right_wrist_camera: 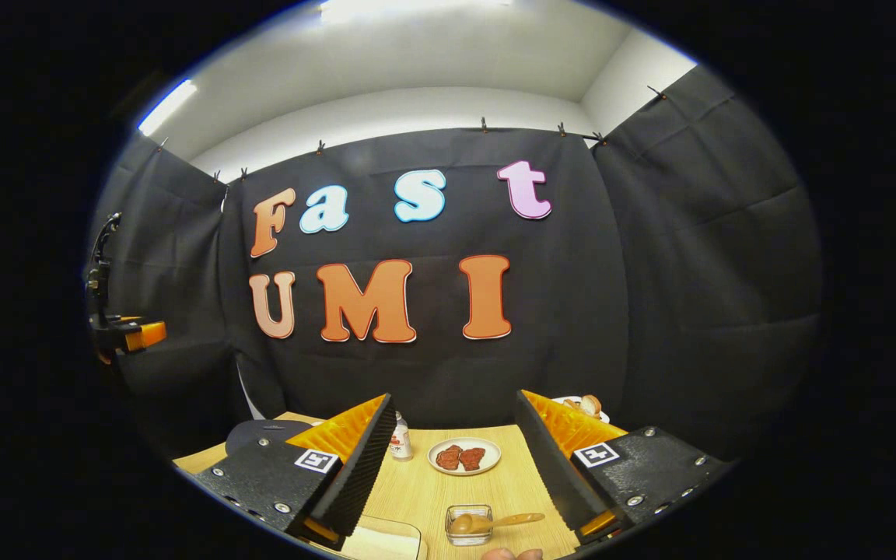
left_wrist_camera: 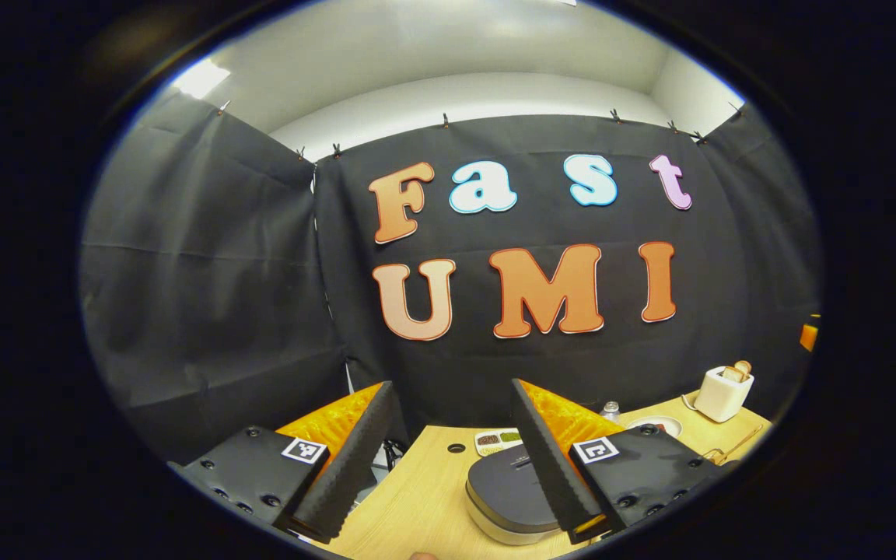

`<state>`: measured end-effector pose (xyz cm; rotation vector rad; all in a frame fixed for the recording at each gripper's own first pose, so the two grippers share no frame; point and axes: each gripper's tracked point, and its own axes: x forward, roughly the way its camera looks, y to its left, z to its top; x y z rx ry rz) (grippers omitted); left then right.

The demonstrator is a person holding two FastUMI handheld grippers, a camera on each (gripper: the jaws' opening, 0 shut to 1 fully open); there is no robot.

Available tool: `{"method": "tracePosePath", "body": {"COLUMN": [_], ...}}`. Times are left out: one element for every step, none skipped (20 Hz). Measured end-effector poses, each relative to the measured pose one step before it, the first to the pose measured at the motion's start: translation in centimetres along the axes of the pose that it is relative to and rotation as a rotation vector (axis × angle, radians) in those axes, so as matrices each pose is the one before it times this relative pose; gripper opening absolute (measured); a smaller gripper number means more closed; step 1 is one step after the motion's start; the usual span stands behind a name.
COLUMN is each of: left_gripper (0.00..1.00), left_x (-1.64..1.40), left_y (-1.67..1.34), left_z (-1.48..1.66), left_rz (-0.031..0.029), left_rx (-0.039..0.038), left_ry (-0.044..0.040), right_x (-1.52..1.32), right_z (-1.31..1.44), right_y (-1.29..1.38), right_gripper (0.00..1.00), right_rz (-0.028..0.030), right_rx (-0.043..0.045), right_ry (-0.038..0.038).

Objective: Close the left gripper, press the button to open the rice cooker; take a wooden spoon from the chopstick holder with the right hand, scoop a spoonful of rice and pour it into the rice cooker, then put the wooden spoon back into the chopstick holder.

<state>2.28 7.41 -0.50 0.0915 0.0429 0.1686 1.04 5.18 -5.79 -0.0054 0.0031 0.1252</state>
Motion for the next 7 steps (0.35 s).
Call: {"method": "tracePosePath", "body": {"left_gripper": [0.99, 0.99, 0.99, 0.99, 0.99, 0.99, 0.99], "left_x": [0.177, 0.039, -0.039, 0.135, 0.144, 0.063, 0.095], "left_y": [-0.233, -0.092, -0.031, -0.12, -0.053, 0.049, -0.063], "left_z": [-0.211, -0.278, -0.166, -0.172, -0.097, -0.071, -0.247], "left_rz": [-0.00816, -0.00725, -0.00389, -0.00572, -0.0021, -0.00053, -0.00117], "left_rx": [-0.00668, -0.00397, -0.00404, -0.00399, -0.00541, -0.00651, -0.00785], "left_ry": [0.00529, 0.00499, 0.00664, 0.00501, 0.00139, 0.00141, 0.00414], "right_x": [0.008, 0.018, 0.099, 0.017, -0.165, -0.07, 0.013], "right_z": [-0.206, -0.121, -0.134, 0.001, -0.128, 0.019, -0.066], "right_y": [-0.015, 0.023, -0.018, -0.137, -0.067, -0.011, -0.038], "right_gripper": [0.95, 0.95, 0.95, 0.95, 0.95, 0.95, 0.95], "right_rz": [0.0033, 0.00131, -0.00096, -0.00414, -0.00271, -0.00144, 0.00102], "right_rx": [0.00158, -0.00054, -0.003, -0.0035, -0.00256, 0.0008, 0.00311], "right_ry": [0.00502, 0.00368, 0.00182, 0.0008, -0.00036, -0.00107, 0.00106]}}
